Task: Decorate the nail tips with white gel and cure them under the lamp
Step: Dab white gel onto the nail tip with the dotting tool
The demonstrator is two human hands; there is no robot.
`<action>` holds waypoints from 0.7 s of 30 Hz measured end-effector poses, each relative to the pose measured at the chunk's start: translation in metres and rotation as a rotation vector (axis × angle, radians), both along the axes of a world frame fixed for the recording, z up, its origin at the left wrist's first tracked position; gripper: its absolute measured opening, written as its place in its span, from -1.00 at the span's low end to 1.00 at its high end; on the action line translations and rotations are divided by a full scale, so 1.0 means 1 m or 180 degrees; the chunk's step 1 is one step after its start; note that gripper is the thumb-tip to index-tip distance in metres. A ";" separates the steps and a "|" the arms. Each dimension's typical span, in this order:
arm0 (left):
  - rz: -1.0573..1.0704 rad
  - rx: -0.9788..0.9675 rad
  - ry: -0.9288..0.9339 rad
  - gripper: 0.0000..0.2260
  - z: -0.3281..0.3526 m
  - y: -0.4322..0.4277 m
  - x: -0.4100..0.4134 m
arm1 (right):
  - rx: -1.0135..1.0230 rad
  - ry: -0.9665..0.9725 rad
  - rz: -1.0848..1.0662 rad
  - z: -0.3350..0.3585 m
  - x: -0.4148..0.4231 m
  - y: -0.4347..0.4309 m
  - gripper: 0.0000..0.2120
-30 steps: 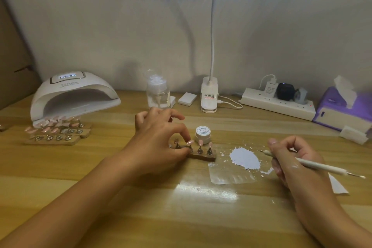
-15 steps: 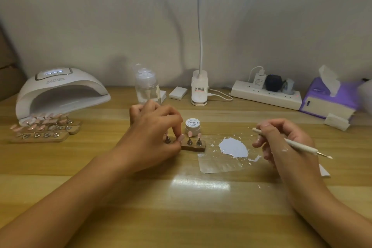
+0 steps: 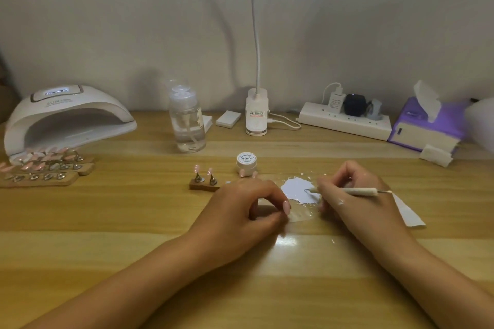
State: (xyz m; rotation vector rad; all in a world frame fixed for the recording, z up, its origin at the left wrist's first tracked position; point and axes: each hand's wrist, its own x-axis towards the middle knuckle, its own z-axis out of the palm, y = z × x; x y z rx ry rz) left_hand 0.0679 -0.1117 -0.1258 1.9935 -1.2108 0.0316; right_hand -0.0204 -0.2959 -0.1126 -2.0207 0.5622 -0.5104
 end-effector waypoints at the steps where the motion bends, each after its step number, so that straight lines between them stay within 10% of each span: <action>1: -0.0010 0.0040 0.0002 -0.91 -0.001 0.000 0.000 | -0.0041 0.0075 0.0028 0.001 0.000 0.001 -0.81; 21: -0.0062 0.0088 0.0212 -0.94 -0.001 0.003 0.002 | 0.0140 0.0074 0.0032 0.004 0.001 0.006 -0.84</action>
